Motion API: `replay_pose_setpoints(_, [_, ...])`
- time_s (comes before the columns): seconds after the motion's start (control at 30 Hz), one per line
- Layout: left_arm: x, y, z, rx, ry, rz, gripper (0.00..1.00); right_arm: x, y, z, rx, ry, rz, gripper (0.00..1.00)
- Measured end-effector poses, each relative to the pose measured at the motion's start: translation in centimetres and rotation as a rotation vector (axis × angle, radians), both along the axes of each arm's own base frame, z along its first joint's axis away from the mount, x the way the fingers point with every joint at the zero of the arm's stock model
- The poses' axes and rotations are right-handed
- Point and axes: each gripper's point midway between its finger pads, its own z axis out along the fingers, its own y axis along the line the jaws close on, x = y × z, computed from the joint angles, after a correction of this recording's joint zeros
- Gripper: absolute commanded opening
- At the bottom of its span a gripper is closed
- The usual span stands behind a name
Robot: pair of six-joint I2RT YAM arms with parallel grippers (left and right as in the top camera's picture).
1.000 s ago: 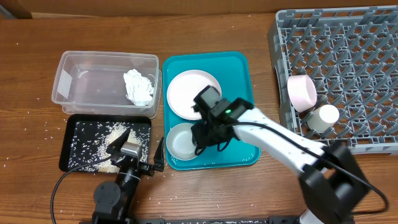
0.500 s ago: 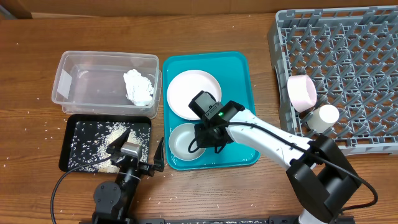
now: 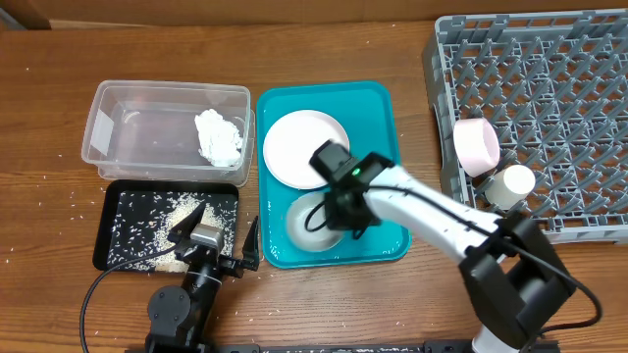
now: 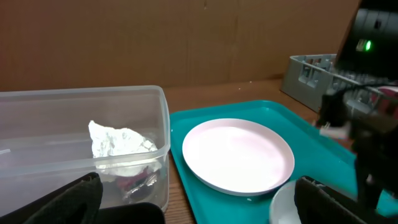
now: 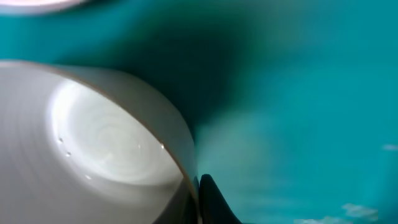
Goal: Sort waste into correct bins and load items into the dishwasher
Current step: 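Place the grey bowl into the dish rack with the right gripper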
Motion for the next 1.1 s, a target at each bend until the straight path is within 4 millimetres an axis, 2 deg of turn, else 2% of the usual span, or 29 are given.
replay_pose_setpoints(0.07, [0.0,0.0,0.0,0.000,0.000,0.000,1.00,1.7,-1.6,1.5,-0.062,-0.066,0.009,0.04])
replay_pose_setpoints(0.13, [0.0,0.0,0.0,0.000,0.000,0.000,1.00,4.7,-3.7,4.7,-0.144,-0.208,0.021,0.04])
replay_pose_setpoints(0.2, [0.0,0.0,0.0,0.000,0.000,0.000,1.00,8.2,-5.5,9.1,-0.218,-0.395,0.003,0.04])
replay_pose_setpoints(0.27, [0.0,0.0,0.0,0.000,0.000,0.000,1.00,11.5,-7.6,14.3,-0.293,-0.608,-0.043,0.04])
replay_pose_setpoints(0.37, [0.0,0.0,0.0,0.000,0.000,0.000,1.00,15.0,-11.3,20.4,-0.418,-0.847,-0.146,0.04])
replay_pose_setpoints(0.43, [0.0,0.0,0.0,0.000,0.000,0.000,1.00,16.8,-14.5,23.1,-0.513,-0.949,-0.236,0.04])
replay_pose_setpoints(0.5, [0.0,0.0,0.0,0.000,0.000,0.000,1.00,18.3,-18.3,24.4,-0.607,-0.993,-0.322,0.04])
replay_pose_setpoints(0.63, [0.0,0.0,0.0,0.000,0.000,0.000,1.00,19.7,-24.6,24.4,-0.768,-0.973,-0.419,0.04])
replay_pose_setpoints(0.77, [0.0,0.0,0.0,0.000,0.000,0.000,1.00,21.1,-28.8,22.1,-0.892,-0.893,-0.430,0.04])
replay_pose_setpoints(0.9, [0.0,0.0,0.0,0.000,0.000,0.000,1.00,22.5,-31.3,18.3,-1.002,-0.787,-0.379,0.04])
replay_pose_setpoints(1.1, [0.0,0.0,0.0,0.000,0.000,0.000,1.00,23.8,-32.0,13.9,-1.099,-0.672,-0.276,0.04])
